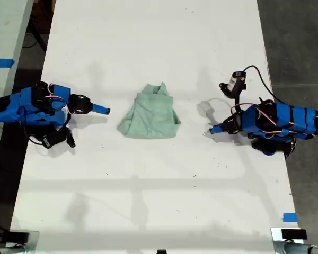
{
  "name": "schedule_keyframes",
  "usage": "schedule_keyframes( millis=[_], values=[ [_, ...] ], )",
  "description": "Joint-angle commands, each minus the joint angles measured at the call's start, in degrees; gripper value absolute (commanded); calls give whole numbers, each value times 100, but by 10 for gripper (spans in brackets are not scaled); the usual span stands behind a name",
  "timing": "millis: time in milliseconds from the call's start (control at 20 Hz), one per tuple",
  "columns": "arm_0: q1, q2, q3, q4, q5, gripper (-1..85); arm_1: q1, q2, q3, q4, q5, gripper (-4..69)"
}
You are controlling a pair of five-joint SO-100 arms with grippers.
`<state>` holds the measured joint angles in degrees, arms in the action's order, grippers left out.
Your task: Fold t shirt
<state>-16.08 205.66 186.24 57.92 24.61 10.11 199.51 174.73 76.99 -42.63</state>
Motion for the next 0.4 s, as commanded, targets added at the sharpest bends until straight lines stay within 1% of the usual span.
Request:
schedule_keyframes(
  millis=[0, 350],
  values=[
    [53, 9, 229, 0, 26, 47, 70, 62, 334, -62, -105, 78],
    [53, 9, 229, 0, 26, 47, 70, 62, 334, -62, -105, 71]
  ],
)
